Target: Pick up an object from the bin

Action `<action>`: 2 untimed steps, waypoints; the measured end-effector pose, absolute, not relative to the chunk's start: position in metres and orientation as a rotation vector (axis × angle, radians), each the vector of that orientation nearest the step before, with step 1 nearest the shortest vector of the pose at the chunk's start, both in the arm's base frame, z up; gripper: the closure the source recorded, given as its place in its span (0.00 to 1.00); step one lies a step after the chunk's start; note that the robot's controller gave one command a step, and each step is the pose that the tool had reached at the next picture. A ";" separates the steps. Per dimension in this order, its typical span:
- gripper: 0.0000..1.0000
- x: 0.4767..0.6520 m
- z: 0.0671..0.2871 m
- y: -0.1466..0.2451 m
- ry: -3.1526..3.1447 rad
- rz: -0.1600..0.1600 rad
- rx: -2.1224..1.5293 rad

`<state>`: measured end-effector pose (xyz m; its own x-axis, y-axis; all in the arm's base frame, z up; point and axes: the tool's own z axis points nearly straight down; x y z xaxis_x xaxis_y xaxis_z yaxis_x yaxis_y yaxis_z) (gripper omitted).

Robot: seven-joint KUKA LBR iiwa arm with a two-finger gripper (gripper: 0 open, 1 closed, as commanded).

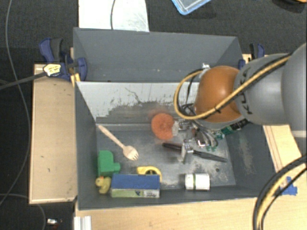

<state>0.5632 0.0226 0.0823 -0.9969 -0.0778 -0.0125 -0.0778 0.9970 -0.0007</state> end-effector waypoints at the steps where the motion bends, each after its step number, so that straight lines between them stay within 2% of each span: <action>1: 0.00 0.555 0.078 0.036 3.127 0.002 -0.004; 2: 1.00 0.584 0.084 0.035 3.123 0.002 0.015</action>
Offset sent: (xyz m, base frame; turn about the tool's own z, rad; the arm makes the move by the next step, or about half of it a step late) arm 0.0198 0.0129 0.0011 0.0893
